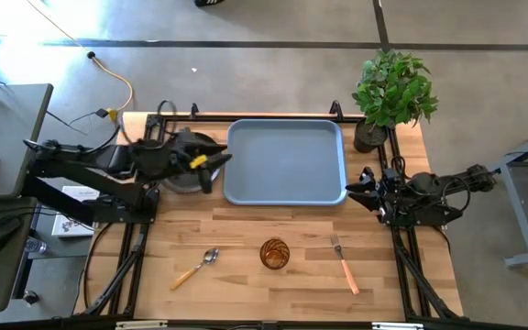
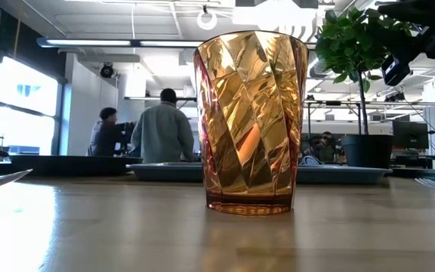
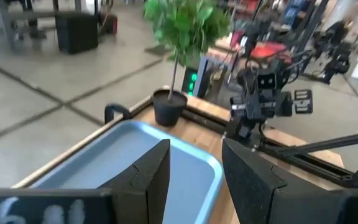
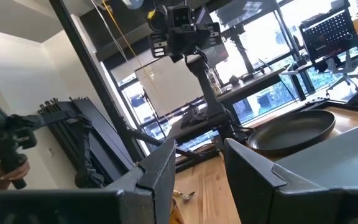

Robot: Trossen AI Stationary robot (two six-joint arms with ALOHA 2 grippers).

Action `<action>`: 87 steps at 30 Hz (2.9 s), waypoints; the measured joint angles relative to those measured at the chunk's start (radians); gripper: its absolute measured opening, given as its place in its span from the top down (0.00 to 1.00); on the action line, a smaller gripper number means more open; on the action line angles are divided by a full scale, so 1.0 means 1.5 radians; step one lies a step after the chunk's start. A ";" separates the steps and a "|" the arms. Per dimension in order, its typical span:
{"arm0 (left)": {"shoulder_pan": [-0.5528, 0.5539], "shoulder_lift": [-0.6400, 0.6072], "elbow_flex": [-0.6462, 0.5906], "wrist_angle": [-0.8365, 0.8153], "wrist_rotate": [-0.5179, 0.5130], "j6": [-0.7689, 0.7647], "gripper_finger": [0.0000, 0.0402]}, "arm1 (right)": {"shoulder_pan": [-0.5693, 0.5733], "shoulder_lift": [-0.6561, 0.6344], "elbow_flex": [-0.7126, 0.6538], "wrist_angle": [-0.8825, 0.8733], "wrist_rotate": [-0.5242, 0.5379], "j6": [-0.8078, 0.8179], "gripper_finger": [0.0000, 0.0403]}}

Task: Pick and place plate/cup/fork/spoon on tray
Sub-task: Put the brown glass on the gray serving tray

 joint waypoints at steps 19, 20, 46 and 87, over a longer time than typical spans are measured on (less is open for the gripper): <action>0.000 0.210 0.180 -0.129 0.164 -0.083 0.67 | 0.000 0.000 0.002 -0.006 -0.001 0.035 0.68; 0.000 0.216 0.182 -0.127 0.174 -0.083 0.67 | 0.000 0.000 0.002 -0.006 -0.001 0.035 0.68; -0.025 0.387 0.196 -0.154 0.336 -0.182 0.67 | 0.000 0.000 0.002 -0.081 0.018 0.148 0.68; -0.088 0.525 0.195 -0.136 0.381 -0.153 0.67 | 0.000 0.009 0.003 -0.133 0.075 0.219 0.68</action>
